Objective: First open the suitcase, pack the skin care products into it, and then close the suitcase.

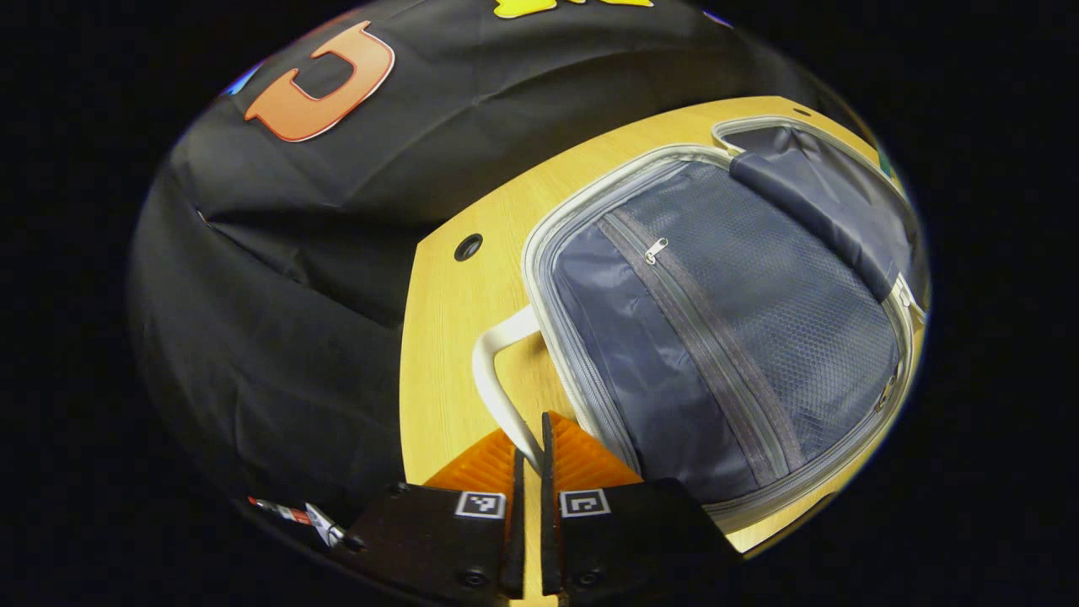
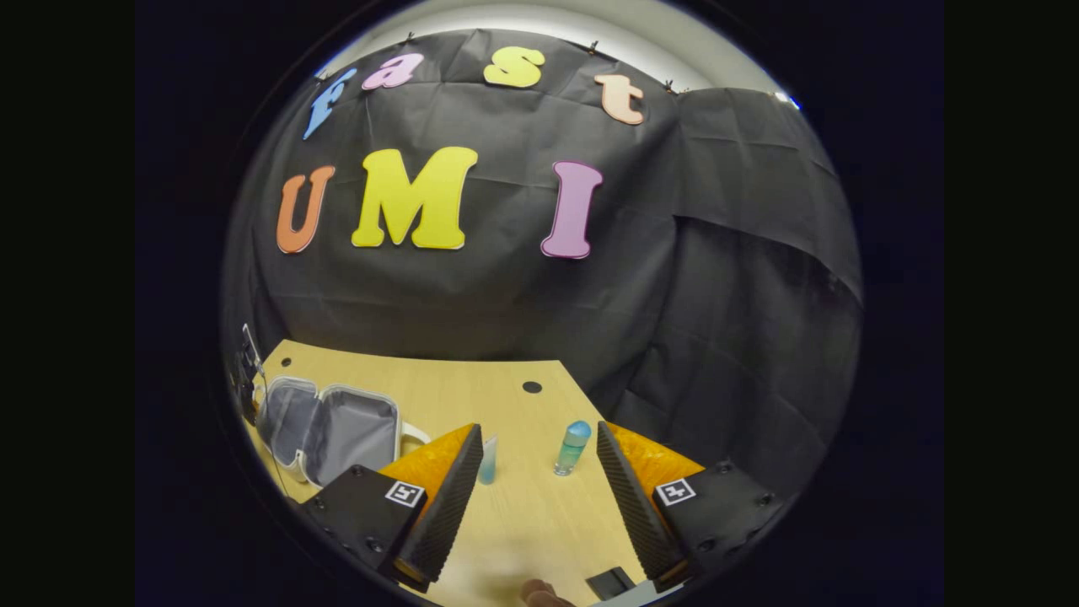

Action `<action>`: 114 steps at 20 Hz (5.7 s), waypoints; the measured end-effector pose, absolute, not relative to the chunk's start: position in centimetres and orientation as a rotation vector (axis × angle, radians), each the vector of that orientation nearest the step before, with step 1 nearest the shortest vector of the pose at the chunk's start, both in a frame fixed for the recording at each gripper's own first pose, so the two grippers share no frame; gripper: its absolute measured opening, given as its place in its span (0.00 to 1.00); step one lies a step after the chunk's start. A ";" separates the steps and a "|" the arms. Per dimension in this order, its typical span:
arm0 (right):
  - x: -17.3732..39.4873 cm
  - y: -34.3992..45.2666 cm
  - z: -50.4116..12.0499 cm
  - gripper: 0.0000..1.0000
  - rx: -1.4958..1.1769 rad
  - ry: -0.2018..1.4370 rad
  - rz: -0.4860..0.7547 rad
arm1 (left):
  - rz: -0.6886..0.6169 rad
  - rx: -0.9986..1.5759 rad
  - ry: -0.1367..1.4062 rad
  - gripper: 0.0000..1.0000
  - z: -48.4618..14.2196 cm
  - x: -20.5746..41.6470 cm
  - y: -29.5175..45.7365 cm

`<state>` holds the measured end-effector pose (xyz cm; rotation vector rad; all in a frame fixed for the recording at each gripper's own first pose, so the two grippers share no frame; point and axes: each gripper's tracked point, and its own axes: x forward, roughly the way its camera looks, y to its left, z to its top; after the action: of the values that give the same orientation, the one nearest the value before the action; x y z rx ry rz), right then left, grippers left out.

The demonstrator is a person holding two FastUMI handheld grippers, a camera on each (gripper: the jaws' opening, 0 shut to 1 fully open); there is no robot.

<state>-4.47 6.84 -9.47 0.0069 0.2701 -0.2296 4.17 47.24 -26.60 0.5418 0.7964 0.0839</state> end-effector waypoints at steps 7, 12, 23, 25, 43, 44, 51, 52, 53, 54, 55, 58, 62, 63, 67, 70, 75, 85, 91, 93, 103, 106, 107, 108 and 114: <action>-4.2 7.0 -9.9 0.81 -0.009 0.269 -0.216 | 0.116 0.561 0.645 1.00 -20.7 3.3 45.6; -3.7 6.3 -10.7 0.81 -0.014 0.278 -0.200 | -0.010 0.491 0.487 0.98 -15.8 2.5 35.2; -3.2 -2.3 -12.6 0.81 -0.059 0.308 -0.168 | -0.361 0.268 0.424 0.99 -15.6 2.2 7.8; -3.3 -4.0 -13.2 0.81 -0.066 0.323 -0.164 | -0.399 0.238 0.437 0.99 -16.7 2.3 4.3; -2.4 -12.7 -20.7 0.82 -0.206 0.482 -0.083 | -0.485 0.126 0.467 0.91 -26.7 10.3 -15.9; -2.3 -13.1 -21.2 0.82 -0.209 0.491 -0.077 | -0.474 0.118 0.463 0.81 -27.0 11.0 -16.1; -0.2 -11.9 -23.3 0.83 -0.188 0.507 0.028 | -0.384 0.125 0.446 0.42 -27.8 13.0 -15.5; 0.4 -11.5 -23.4 0.83 -0.180 0.501 0.047 | -0.313 0.132 0.442 0.42 -27.7 13.4 -14.5; 1.1 -10.9 -23.2 0.80 -0.172 0.489 0.066 | -0.294 0.122 0.442 0.41 -27.7 13.4 -14.2; 2.0 -10.3 -23.0 0.82 -0.159 0.470 0.084 | -0.285 0.117 0.444 0.40 -27.6 13.5 -14.2; 2.9 -9.6 -22.8 0.82 -0.136 0.458 0.104 | -0.283 0.110 0.449 0.40 -27.7 13.5 -14.3; 6.0 -7.7 -23.5 0.82 -0.088 0.463 0.120 | -0.231 0.081 0.494 0.37 -27.2 12.6 -13.7; 9.6 -5.0 -24.7 0.83 -0.066 0.467 0.147 | -0.258 0.055 0.431 0.36 -21.8 9.5 -13.4; 10.3 -4.4 -25.2 0.82 -0.057 0.472 0.153 | -0.263 0.051 0.416 0.36 -20.5 8.6 -13.2; 13.0 -2.4 -27.1 0.82 -0.011 0.485 0.169 | -0.236 0.087 0.382 0.35 -14.9 4.5 -10.9; 14.6 -2.1 -29.5 0.80 -0.021 0.512 0.141 | -0.216 0.042 0.377 0.35 -11.6 1.3 -9.0; 15.8 -2.4 -32.3 0.60 -0.001 0.574 0.089 | -0.110 0.006 0.355 0.35 -7.8 -2.2 -3.3; 11.8 -0.5 -31.2 0.40 0.033 0.616 0.085 | 0.025 -0.015 0.394 0.35 -9.3 -3.9 8.8; 6.3 2.9 -26.4 0.40 0.155 0.624 0.101 | 0.021 -0.038 0.458 0.39 -13.8 -1.4 12.0; 4.7 4.5 -24.7 0.40 0.249 0.640 0.100 | 0.008 -0.038 0.501 0.35 -16.1 0.0 12.4; 0.5 8.4 -18.6 0.39 0.193 0.575 0.081 | 0.036 -0.024 0.769 0.36 -26.7 4.4 14.4; 0.3 8.6 -18.6 0.39 0.187 0.586 0.070 | 0.047 0.001 0.832 0.36 -28.4 4.8 14.7; 0.3 8.7 -18.8 0.39 0.182 0.594 0.064 | 0.041 -0.003 0.849 0.36 -28.8 4.9 14.5; 0.3 8.6 -19.1 0.39 0.181 0.601 0.056 | 0.033 -0.007 0.865 0.41 -29.3 5.1 14.5; 0.6 9.2 -19.4 0.40 0.169 0.626 0.058 | 0.026 0.017 0.864 0.37 -29.4 7.0 14.5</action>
<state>0.61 9.19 -19.40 0.1694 0.6255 0.0576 7.02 14.46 -29.41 0.0166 0.8641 0.0260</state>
